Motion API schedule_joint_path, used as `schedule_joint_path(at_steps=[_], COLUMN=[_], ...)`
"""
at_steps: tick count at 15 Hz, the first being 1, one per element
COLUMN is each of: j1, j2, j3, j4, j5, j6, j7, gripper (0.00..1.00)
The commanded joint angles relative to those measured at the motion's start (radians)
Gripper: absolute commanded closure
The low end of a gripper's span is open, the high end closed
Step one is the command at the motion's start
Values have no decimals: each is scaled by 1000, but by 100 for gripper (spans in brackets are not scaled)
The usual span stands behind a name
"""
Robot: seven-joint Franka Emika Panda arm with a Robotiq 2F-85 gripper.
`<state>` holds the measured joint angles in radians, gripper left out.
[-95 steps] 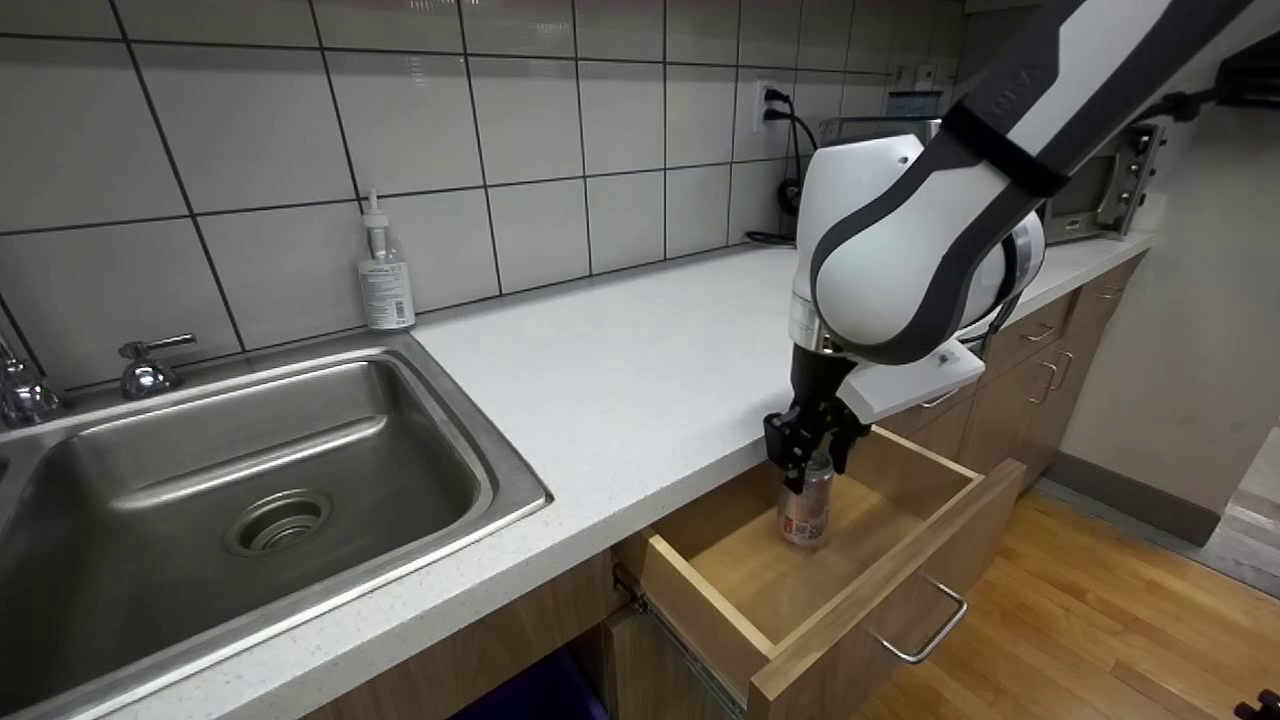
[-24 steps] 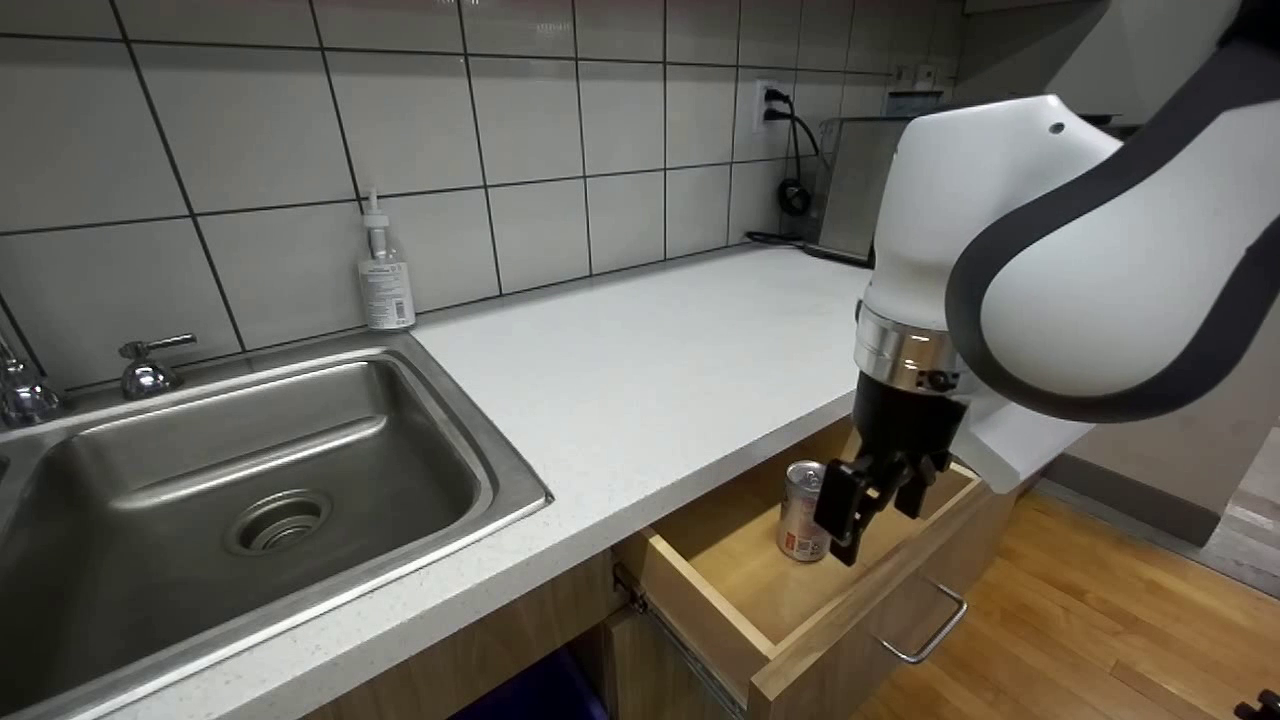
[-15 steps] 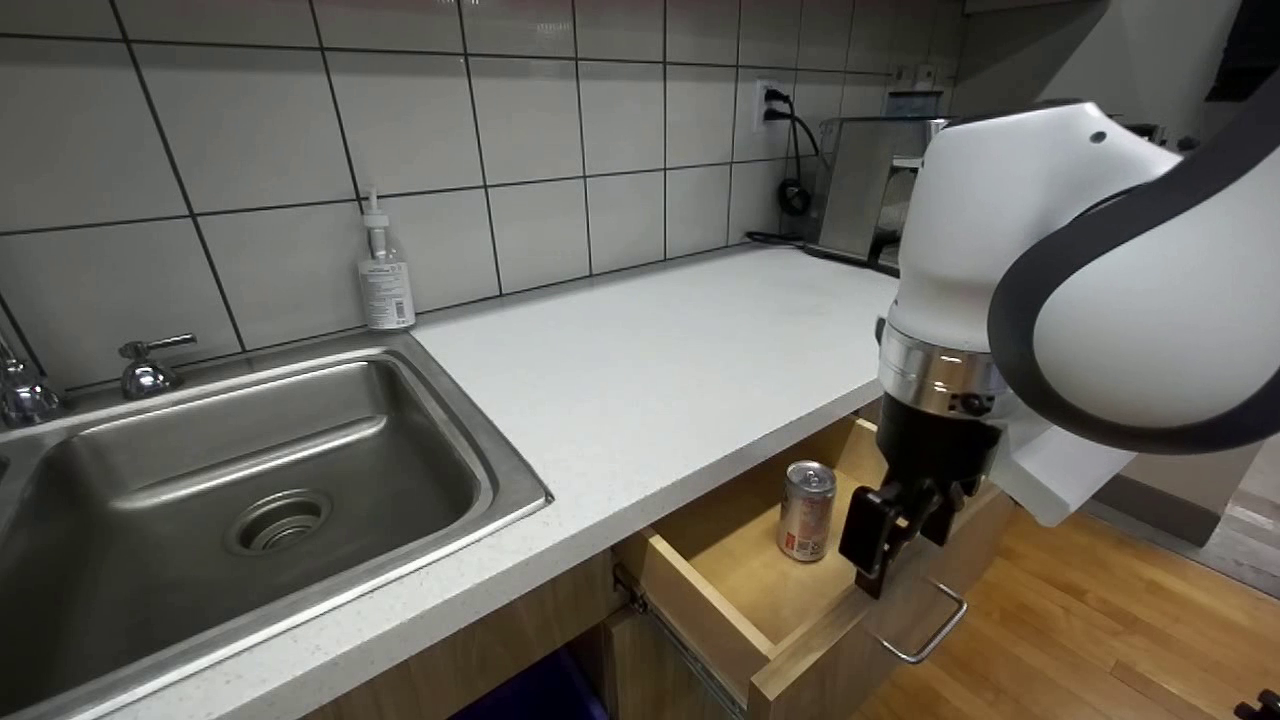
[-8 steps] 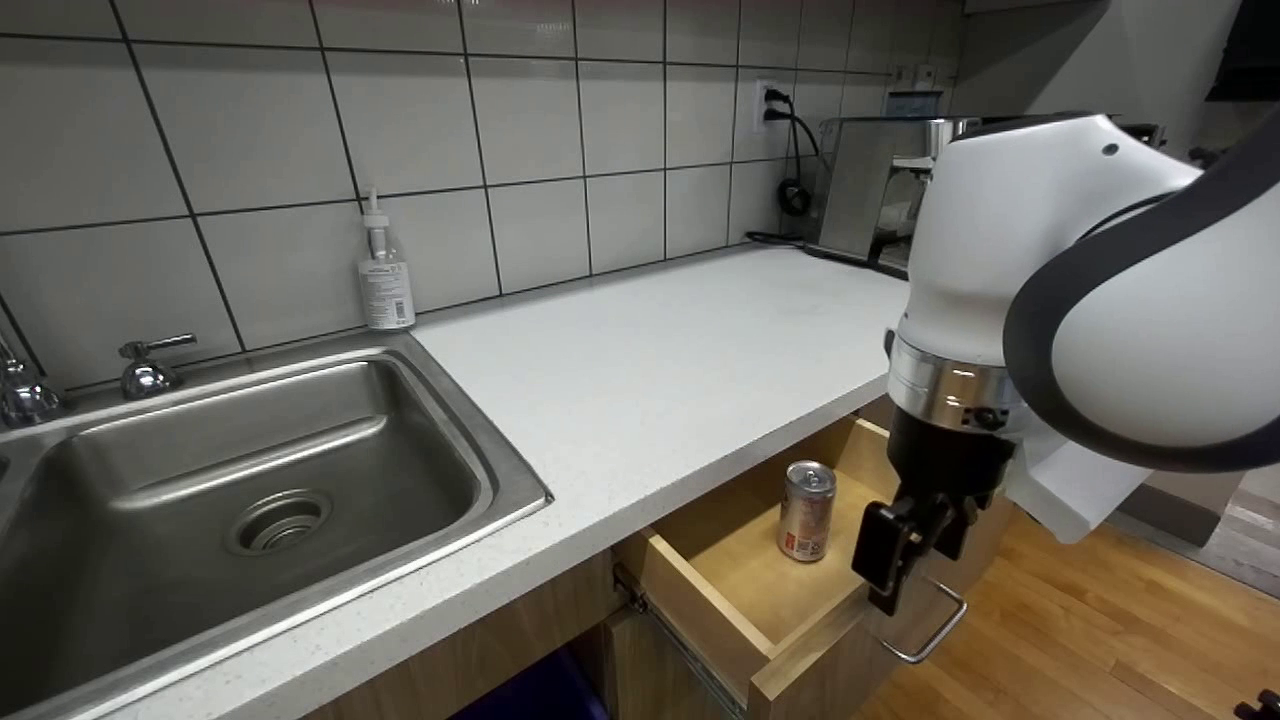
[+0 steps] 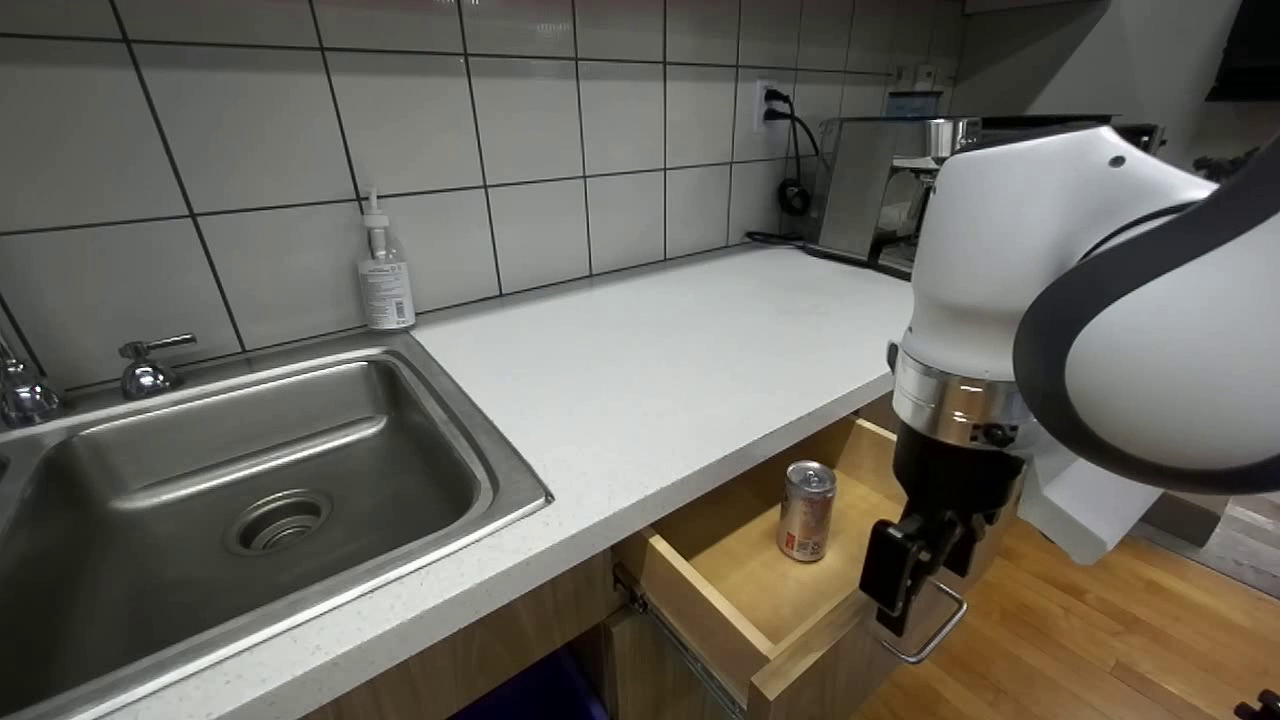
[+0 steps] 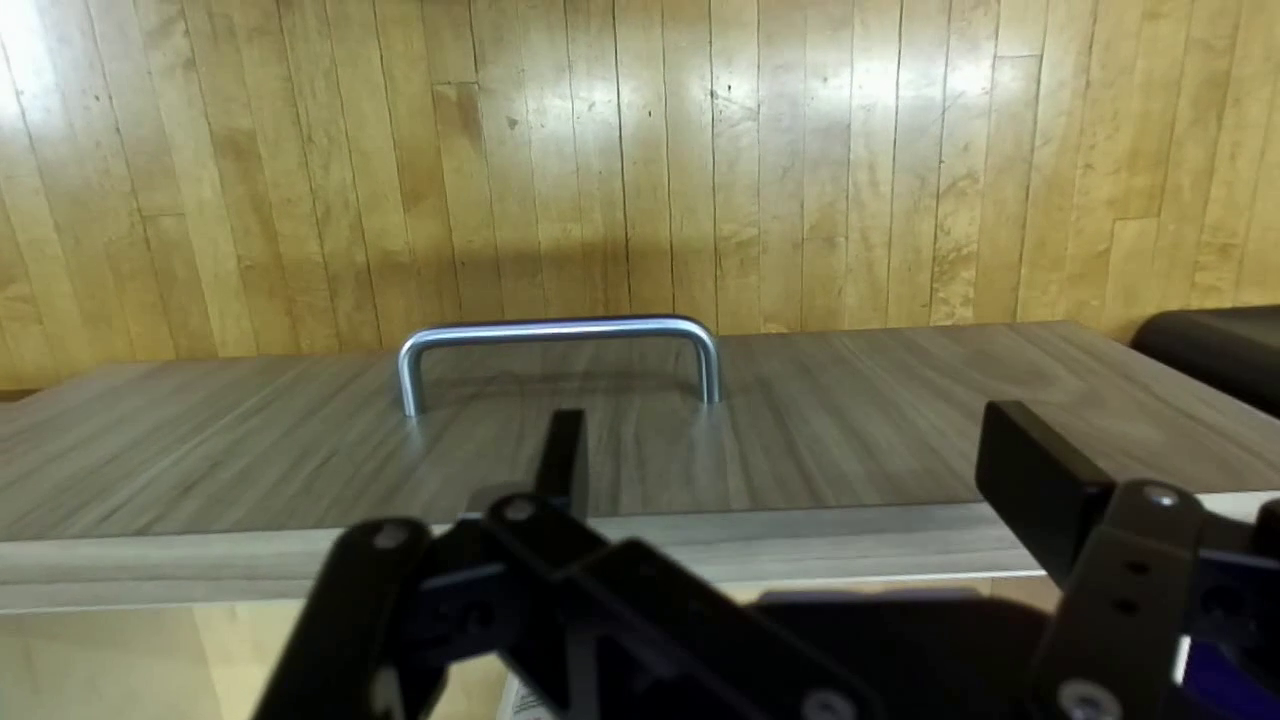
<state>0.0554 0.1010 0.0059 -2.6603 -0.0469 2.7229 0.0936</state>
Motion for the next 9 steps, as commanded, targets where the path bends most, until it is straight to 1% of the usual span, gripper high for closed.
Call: schedule_joint_path(at_steps=[1, 9], j1=[-9, -10], j2=[-16, 16], j3=[12, 8], j4=[-19, -9], j5=[24, 15], j6=[6, 8], j7=[-30, -24], gripper=[0, 0])
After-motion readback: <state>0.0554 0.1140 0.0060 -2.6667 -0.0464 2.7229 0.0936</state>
